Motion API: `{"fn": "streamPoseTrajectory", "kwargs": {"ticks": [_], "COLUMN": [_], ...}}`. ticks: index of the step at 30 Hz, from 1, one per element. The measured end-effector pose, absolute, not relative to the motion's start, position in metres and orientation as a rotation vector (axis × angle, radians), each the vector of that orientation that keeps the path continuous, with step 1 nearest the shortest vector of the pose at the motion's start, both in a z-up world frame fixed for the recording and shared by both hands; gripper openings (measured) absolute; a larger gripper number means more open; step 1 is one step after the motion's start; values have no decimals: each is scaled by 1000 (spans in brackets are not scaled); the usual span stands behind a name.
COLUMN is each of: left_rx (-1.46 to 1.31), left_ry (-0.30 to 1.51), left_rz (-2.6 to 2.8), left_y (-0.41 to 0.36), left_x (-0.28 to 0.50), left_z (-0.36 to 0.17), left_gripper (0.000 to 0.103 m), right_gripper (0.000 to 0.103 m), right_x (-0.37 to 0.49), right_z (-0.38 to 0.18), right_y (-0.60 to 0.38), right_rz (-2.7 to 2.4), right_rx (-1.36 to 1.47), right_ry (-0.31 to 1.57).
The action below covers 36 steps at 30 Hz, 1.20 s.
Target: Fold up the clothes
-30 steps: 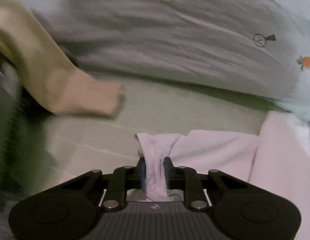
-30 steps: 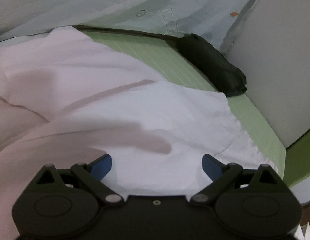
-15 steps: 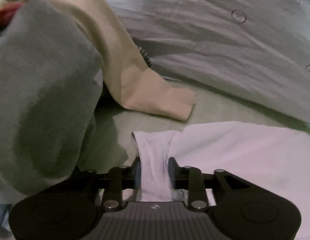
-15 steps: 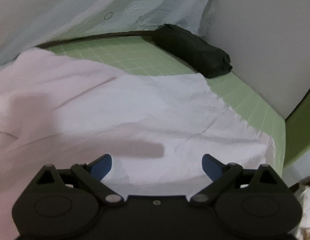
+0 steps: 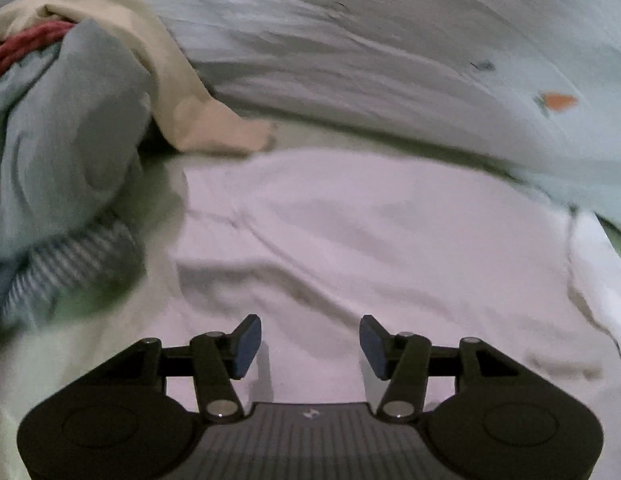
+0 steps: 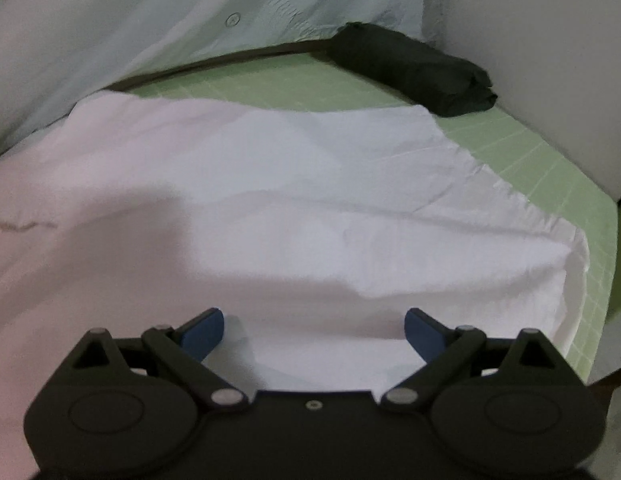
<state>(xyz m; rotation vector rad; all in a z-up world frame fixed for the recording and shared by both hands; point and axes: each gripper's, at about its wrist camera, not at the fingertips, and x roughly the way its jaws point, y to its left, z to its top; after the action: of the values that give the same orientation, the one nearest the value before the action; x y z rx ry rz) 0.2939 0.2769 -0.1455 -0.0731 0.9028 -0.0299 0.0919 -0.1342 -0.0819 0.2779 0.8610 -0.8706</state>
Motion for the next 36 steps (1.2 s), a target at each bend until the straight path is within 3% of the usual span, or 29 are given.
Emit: {"fn": "streamPoseTrajectory", "kwargs": {"ticks": [9, 19, 29, 36], "left_rx": [-84, -146, -129, -79], "left_ry": [990, 1083, 1181, 1225], "left_rz": [-11, 117, 148, 144], "left_y": [215, 182, 171, 164], "left_x": [244, 263, 284, 294], "left_z": [-160, -181, -196, -199], "left_gripper": [70, 77, 100, 103], "right_gripper": [98, 98, 97, 84], "right_x": [114, 182, 257, 278], "right_z": [-70, -58, -63, -74], "right_y": [-174, -187, -160, -127], "right_rz": [-732, -499, -313, -149], "right_rx": [107, 13, 38, 91], "right_ry": [899, 845, 826, 837]}}
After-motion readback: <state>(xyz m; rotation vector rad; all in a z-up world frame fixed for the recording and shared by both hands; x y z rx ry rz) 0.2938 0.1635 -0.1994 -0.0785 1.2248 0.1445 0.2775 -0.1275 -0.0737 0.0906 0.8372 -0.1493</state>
